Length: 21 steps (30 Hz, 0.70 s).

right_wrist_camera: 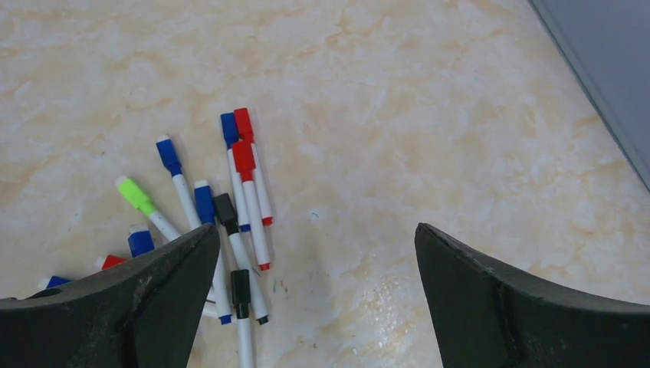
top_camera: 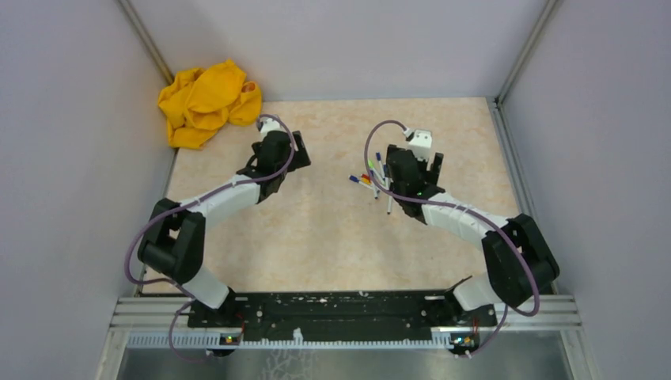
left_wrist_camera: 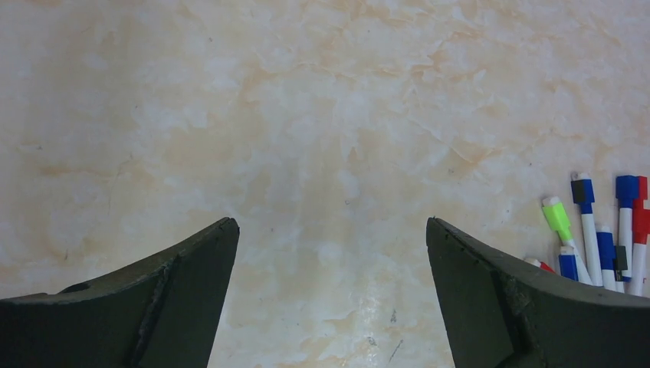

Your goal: Open the pen caps

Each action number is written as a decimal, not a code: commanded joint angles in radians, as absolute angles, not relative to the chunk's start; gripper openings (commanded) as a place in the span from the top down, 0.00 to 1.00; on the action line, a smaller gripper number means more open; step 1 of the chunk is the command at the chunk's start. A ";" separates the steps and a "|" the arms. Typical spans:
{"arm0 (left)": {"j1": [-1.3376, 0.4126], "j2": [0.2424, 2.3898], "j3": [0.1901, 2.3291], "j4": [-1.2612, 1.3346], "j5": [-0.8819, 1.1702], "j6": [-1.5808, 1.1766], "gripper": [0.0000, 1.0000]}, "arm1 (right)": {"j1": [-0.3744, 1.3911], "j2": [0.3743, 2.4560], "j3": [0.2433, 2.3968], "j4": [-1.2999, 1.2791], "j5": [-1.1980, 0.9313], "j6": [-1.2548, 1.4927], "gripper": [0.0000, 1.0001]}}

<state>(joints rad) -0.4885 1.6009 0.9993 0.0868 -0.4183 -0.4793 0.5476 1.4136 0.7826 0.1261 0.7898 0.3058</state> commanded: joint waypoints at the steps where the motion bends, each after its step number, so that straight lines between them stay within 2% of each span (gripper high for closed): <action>1: -0.492 1.615 0.996 0.116 -0.405 -0.492 0.01 | 0.563 1.428 0.832 0.137 0.874 0.282 0.01; 7: -0.491 1.623 0.997 0.124 -0.398 -0.491 0.01 | 0.563 1.448 0.825 0.172 0.868 0.261 0.05; 15: -0.492 1.634 1.018 0.112 -0.388 -0.493 0.01 | 0.545 1.493 0.853 0.182 0.846 0.177 0.15; 21: -0.492 1.667 1.043 0.111 -0.356 -0.516 0.01 | 0.454 1.560 0.924 0.117 0.749 0.198 0.33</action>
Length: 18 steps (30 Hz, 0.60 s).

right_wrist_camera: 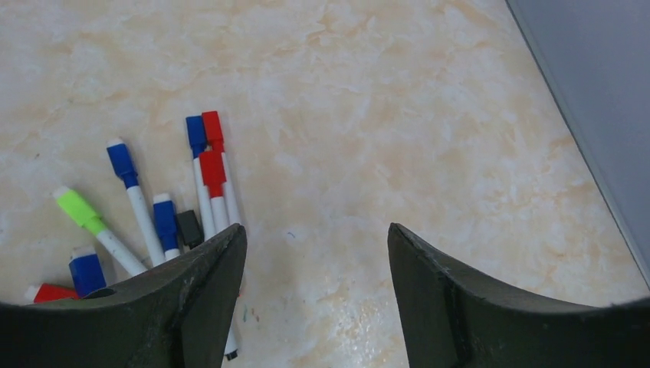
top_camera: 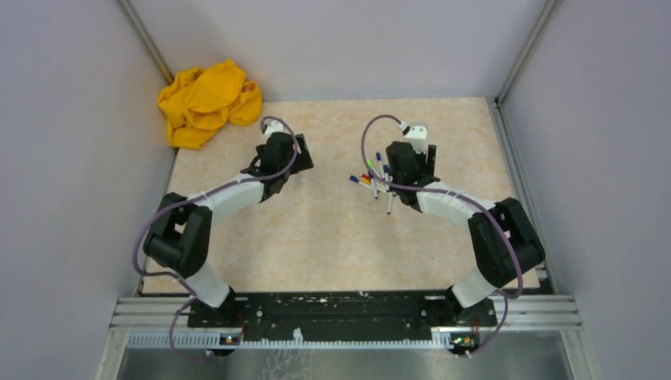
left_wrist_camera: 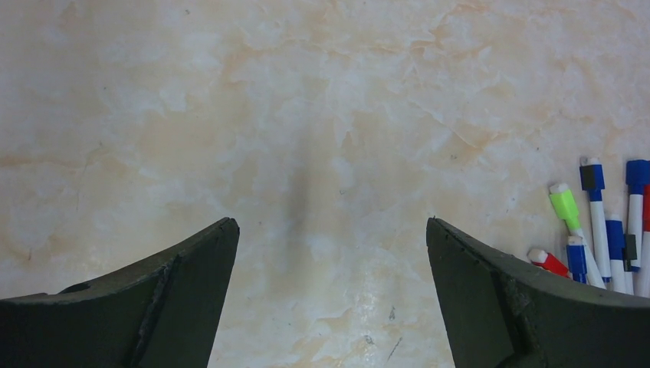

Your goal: Open the pen caps

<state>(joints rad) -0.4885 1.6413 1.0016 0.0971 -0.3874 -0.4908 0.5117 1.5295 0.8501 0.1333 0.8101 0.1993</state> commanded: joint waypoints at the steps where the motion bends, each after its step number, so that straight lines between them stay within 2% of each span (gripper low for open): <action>1: -0.492 1.672 1.047 0.109 -0.354 -0.518 0.01 | 0.440 1.575 0.937 0.113 0.722 0.199 0.35; 7: -0.492 1.690 1.050 0.113 -0.358 -0.518 0.01 | 0.424 1.694 1.043 0.045 0.598 0.193 0.47; 18: -0.492 1.716 1.055 0.130 -0.363 -0.499 0.01 | 0.406 1.827 1.142 -0.036 0.449 0.180 0.48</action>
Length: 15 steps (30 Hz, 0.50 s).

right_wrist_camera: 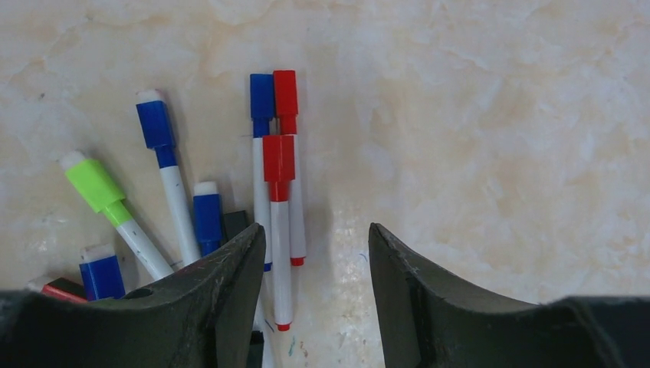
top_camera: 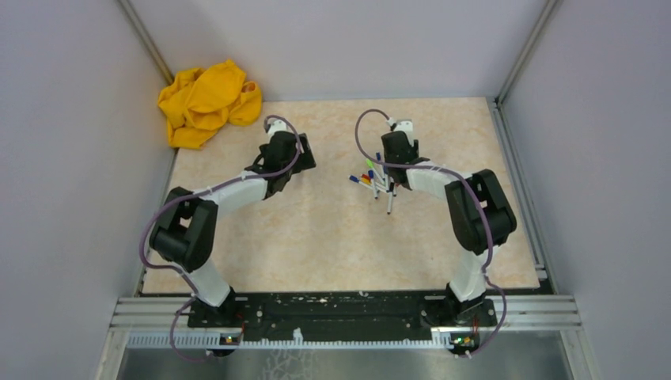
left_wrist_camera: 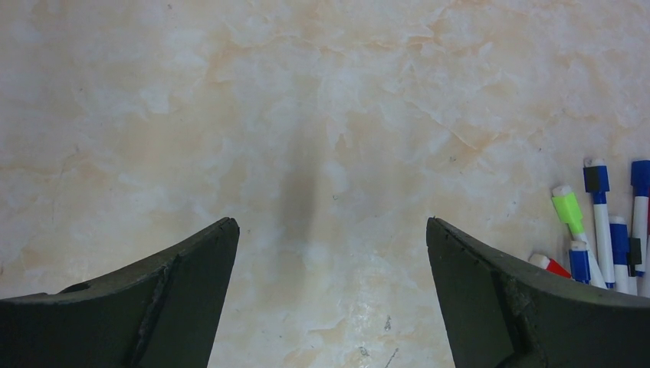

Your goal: Open the pen caps

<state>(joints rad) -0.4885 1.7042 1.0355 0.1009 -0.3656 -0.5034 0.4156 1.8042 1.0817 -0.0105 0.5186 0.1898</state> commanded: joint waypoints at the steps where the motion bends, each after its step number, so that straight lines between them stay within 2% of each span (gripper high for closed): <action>1: -0.492 1.719 1.052 0.135 -0.362 -0.501 0.01 | 0.403 1.833 1.142 -0.038 0.433 0.180 0.48; 8: -0.491 1.736 1.046 0.145 -0.354 -0.508 0.01 | 0.382 1.867 1.160 -0.064 0.383 0.195 0.52; 13: -0.492 1.733 1.040 0.147 -0.358 -0.508 0.01 | 0.361 1.870 1.164 -0.098 0.351 0.211 0.66; 15: -0.492 1.734 1.040 0.150 -0.357 -0.509 0.01 | 0.359 1.865 1.156 -0.104 0.339 0.212 0.67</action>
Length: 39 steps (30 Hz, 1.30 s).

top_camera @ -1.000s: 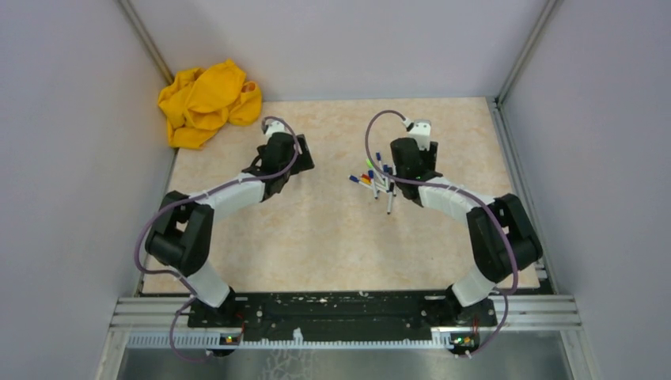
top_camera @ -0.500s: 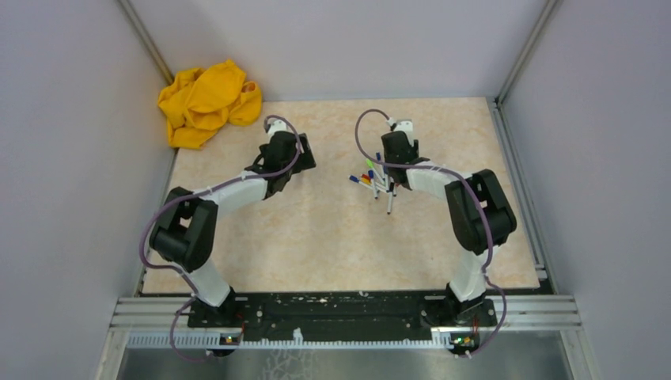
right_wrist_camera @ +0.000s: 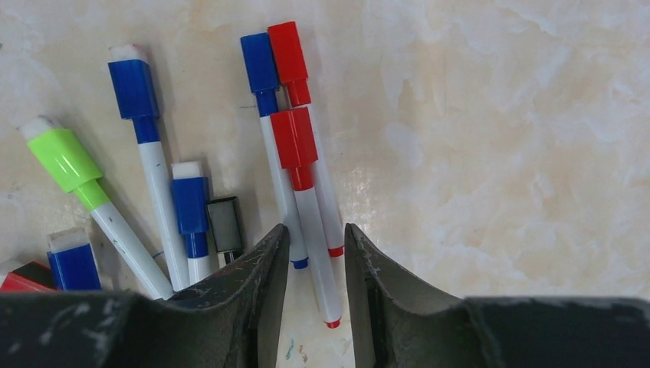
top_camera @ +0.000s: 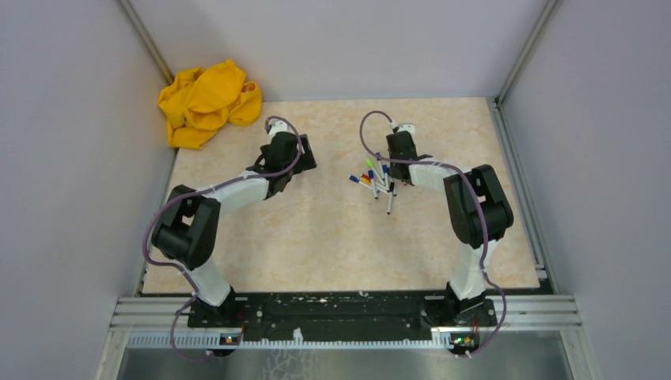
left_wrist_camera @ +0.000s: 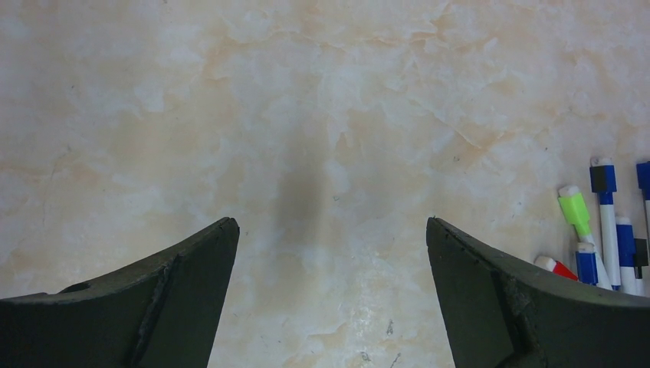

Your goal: Open the pen caps

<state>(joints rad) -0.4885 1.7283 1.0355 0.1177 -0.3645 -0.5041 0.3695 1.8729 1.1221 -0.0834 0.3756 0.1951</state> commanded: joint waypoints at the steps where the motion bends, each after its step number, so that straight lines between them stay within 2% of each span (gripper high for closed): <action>1: -0.492 1.736 1.041 0.149 -0.356 -0.509 0.01 | 0.359 1.864 1.153 -0.104 0.334 0.213 0.67; 23: -0.505 1.712 1.012 0.148 -0.356 -0.517 0.01 | 0.359 1.772 1.070 -0.160 0.306 0.231 0.64; 30: -0.512 1.701 1.005 0.144 -0.360 -0.517 0.01 | 0.359 1.772 1.063 -0.163 0.297 0.228 0.78; 36: -0.517 1.682 0.997 0.139 -0.370 -0.517 0.01 | 0.359 1.762 1.058 -0.160 0.296 0.220 0.99; 39: -0.517 1.678 0.999 0.136 -0.366 -0.520 0.01 | 0.360 1.724 1.041 -0.149 0.291 0.208 1.00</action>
